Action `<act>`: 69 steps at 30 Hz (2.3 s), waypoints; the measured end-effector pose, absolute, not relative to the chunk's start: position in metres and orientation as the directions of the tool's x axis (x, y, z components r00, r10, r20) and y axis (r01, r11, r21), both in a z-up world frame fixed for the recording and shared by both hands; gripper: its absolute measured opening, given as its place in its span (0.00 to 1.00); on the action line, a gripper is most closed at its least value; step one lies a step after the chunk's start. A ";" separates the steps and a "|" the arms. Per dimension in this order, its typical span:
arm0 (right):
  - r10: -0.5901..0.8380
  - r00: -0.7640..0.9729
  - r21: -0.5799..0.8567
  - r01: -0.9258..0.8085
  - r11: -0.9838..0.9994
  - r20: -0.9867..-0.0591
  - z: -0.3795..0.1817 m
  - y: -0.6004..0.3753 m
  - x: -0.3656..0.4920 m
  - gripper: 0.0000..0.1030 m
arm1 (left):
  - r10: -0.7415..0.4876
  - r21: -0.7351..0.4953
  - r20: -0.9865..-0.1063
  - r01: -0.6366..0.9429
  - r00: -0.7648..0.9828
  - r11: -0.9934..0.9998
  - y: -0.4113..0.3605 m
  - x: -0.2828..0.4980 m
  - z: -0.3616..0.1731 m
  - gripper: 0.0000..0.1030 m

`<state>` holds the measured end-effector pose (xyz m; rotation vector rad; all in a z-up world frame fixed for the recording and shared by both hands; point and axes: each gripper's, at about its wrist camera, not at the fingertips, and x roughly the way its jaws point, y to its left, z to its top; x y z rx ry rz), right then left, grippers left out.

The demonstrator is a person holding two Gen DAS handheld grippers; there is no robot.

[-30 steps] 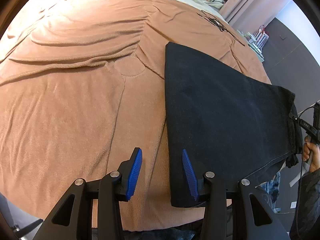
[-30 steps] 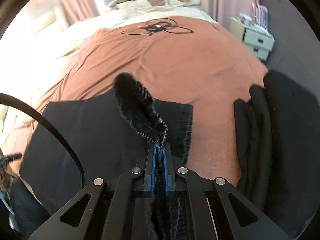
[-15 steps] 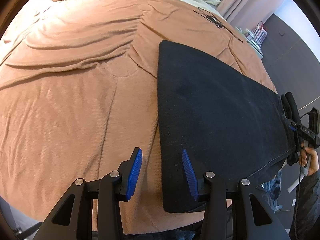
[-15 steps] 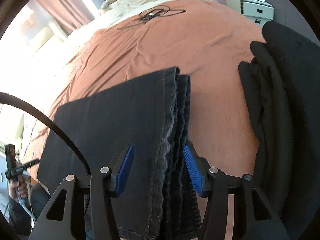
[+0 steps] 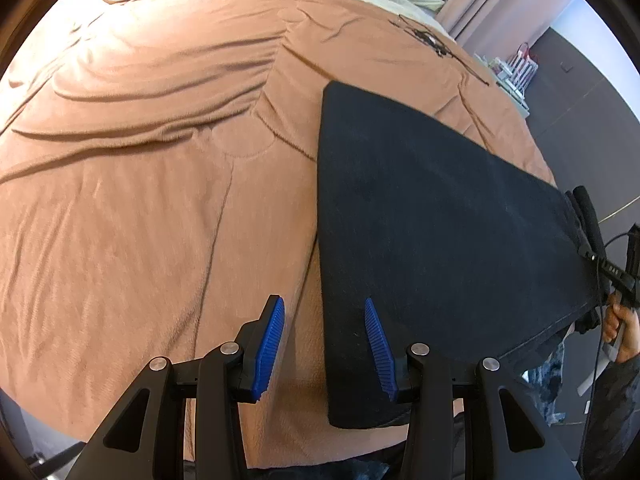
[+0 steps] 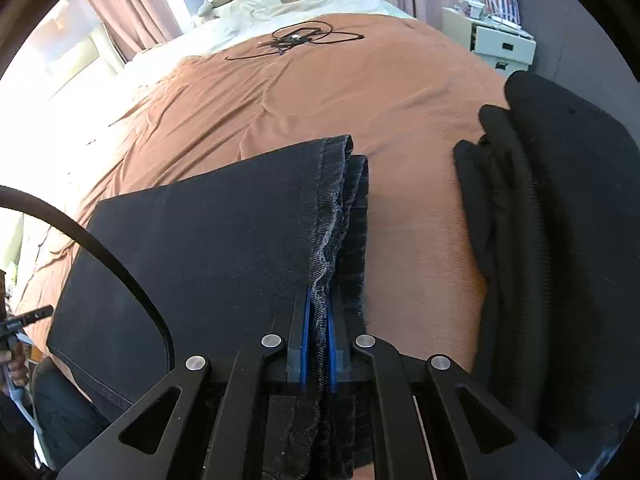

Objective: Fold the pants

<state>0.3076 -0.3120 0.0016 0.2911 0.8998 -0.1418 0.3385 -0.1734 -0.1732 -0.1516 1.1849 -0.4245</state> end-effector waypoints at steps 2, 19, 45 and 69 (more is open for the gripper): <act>-0.002 0.607 0.191 0.254 0.948 -0.795 -0.003 -0.313 0.305 0.03 | -0.405 -0.346 -0.861 0.231 0.308 0.910 -0.171 0.341 -0.174 0.44; -0.097 0.537 0.073 0.287 0.955 -0.838 -0.025 -0.292 0.314 0.03 | -0.577 -0.552 -0.796 0.171 0.181 0.816 -0.178 0.371 -0.204 0.44; 0.112 0.598 0.361 0.314 0.878 -0.794 -0.044 -0.329 0.248 0.53 | -0.669 -0.655 -0.730 0.136 0.141 0.743 -0.186 0.379 -0.219 0.24; 0.309 0.636 0.554 0.227 0.801 -0.707 -0.074 -0.315 0.272 0.31 | -0.626 -0.623 -0.698 0.136 0.348 0.770 -0.109 0.399 -0.148 0.08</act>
